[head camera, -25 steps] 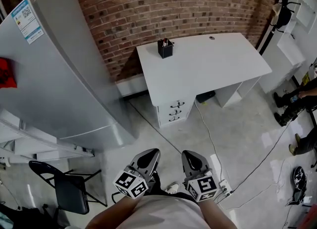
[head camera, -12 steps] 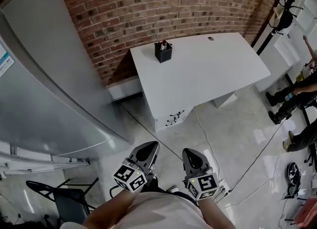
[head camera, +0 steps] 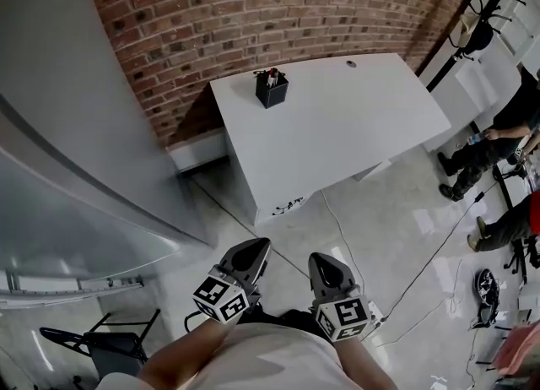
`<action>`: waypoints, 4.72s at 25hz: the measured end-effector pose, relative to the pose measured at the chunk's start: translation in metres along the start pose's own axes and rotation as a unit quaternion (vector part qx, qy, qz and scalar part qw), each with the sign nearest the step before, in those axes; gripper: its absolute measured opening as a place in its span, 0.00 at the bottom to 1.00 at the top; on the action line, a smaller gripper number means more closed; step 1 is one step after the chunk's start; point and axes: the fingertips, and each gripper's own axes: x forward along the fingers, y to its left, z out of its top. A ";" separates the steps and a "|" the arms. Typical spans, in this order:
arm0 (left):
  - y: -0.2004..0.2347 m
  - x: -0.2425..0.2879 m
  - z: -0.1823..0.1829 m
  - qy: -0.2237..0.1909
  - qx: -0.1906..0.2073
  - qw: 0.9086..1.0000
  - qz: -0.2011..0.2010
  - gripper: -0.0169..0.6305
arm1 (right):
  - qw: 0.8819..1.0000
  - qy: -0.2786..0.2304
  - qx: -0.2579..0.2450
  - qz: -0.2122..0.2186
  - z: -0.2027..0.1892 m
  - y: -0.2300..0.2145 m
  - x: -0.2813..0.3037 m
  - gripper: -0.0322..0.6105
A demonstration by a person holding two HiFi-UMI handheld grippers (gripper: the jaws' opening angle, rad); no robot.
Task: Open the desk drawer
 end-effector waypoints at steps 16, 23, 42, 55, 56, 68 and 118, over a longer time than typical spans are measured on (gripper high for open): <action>-0.005 0.039 0.013 -0.006 0.029 1.000 0.008 0.04 | 0.999 -0.006 -0.025 0.021 0.011 -0.042 0.025 0.08; -0.027 0.072 0.011 -0.013 0.043 0.998 0.041 0.04 | 0.998 -0.011 -0.024 0.059 0.019 -0.080 0.026 0.08; -0.011 0.097 -0.054 0.033 0.019 0.996 0.087 0.04 | 0.987 0.049 -0.125 0.086 -0.051 -0.111 0.056 0.08; 0.006 0.105 -0.105 0.056 -0.003 0.992 0.109 0.04 | 0.972 0.100 -0.186 0.104 -0.156 -0.157 0.143 0.08; 0.008 0.106 -0.108 0.055 -0.004 0.993 0.108 0.04 | 0.969 0.108 -0.192 0.112 -0.165 -0.158 0.150 0.10; 0.033 0.101 -0.157 0.062 -0.009 0.991 0.114 0.04 | 0.927 0.130 -0.318 0.151 -0.224 -0.173 0.222 0.24; 0.096 0.122 -0.202 0.039 -0.009 0.996 0.084 0.04 | 0.741 0.174 -0.616 0.202 -0.317 -0.176 0.330 0.10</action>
